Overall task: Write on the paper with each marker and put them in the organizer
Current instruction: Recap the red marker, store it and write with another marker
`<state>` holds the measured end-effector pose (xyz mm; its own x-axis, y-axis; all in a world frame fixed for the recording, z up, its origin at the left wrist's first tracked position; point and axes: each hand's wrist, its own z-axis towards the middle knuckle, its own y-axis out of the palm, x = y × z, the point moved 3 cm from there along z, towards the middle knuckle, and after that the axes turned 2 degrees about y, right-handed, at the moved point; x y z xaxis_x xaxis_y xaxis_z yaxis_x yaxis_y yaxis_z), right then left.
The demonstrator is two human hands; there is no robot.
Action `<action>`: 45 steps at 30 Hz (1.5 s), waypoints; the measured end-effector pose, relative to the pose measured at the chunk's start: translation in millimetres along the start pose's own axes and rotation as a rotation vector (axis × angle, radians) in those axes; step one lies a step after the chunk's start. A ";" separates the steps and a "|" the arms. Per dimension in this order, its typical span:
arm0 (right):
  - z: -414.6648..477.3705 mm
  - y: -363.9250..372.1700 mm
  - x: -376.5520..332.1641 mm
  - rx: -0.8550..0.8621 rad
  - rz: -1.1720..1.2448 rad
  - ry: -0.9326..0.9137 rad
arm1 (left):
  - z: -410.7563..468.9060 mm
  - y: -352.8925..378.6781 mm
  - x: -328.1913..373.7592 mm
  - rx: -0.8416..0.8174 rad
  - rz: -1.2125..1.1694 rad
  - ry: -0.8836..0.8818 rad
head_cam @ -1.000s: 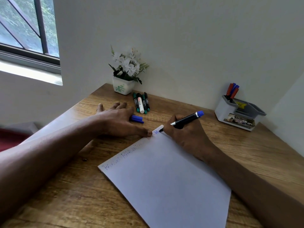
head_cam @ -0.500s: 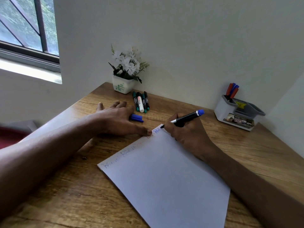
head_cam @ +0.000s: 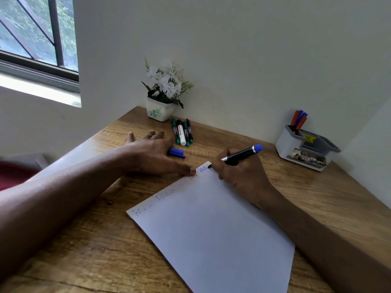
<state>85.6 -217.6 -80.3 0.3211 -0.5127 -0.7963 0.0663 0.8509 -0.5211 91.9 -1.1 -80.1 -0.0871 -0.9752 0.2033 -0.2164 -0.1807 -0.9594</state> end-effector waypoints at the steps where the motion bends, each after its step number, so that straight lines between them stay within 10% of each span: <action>1: -0.2 0.6 -0.3 -0.010 -0.002 -0.002 | -0.5 0.2 0.1 0.003 -0.001 0.000; 30: 3.5 0.2 4.6 0.025 0.018 0.118 | 5.0 1.3 -2.2 0.009 -0.046 -0.012; 39: 5.3 -12.2 3.7 -0.035 0.772 0.320 | 6.1 0.2 -7.6 0.335 -0.204 0.159; 45: 3.6 -28.5 2.6 -0.106 0.774 0.246 | 6.7 -3.1 -9.5 0.464 -0.187 0.286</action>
<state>87.9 -242.8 -66.4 0.0224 0.1945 -0.9806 -0.1829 0.9651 0.1873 99.9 7.9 -80.3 -0.3617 -0.8596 0.3610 0.1898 -0.4470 -0.8742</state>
